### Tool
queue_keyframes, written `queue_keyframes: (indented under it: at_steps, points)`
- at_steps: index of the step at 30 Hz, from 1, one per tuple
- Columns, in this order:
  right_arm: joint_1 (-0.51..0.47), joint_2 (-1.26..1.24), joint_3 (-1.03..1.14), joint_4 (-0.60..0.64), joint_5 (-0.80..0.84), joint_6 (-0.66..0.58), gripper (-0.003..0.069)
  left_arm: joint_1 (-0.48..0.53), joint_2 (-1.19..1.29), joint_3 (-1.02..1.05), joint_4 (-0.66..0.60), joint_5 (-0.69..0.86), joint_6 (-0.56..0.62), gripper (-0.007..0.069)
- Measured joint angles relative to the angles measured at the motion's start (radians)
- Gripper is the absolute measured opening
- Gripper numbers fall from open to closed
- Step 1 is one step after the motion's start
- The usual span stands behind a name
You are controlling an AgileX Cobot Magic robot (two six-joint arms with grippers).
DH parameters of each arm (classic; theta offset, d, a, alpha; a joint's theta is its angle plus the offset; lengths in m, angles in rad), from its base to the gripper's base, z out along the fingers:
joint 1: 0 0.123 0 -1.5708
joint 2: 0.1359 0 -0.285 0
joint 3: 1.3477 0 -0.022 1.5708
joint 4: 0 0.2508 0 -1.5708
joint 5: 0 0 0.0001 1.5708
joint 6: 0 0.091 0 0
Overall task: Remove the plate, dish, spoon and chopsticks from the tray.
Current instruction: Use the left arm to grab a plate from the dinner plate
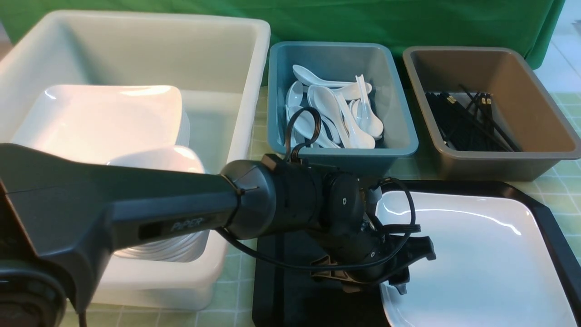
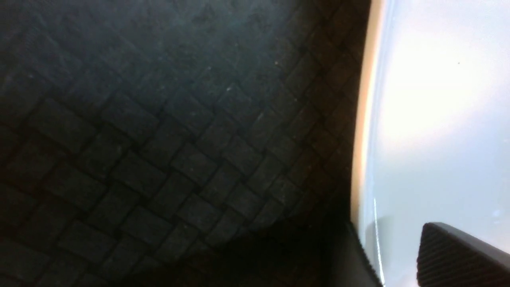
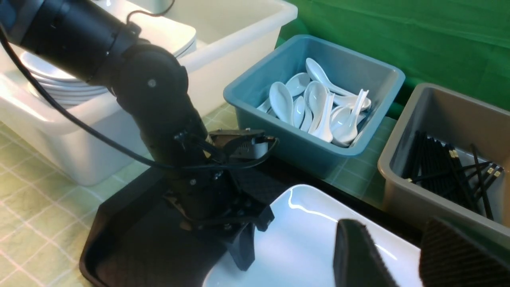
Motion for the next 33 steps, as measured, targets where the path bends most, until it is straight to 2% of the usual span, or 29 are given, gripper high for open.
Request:
queue_keyframes:
  at_steps: [4,8,13,22,33]
  points:
    - [0.000,0.000,0.000,0.000,0.000,0.000,0.0239,0.000,0.003,0.000,-0.009,-0.003,-0.012,0.0150]
    - [0.000,0.000,0.000,0.000,0.000,0.000,0.0239,0.000,0.003,0.000,-0.011,-0.003,-0.019,0.0133]
    - [0.000,0.000,0.000,0.000,0.000,0.000,0.0239,0.000,0.003,0.000,-0.018,-0.011,-0.053,0.0143]
    - [0.000,0.000,0.000,0.000,0.000,0.001,0.0237,0.000,0.003,0.001,-0.027,-0.065,-0.054,0.0210]
    - [0.000,0.000,0.000,0.000,0.005,0.001,0.0239,0.001,0.003,0.001,-0.028,-0.088,-0.048,0.0213]
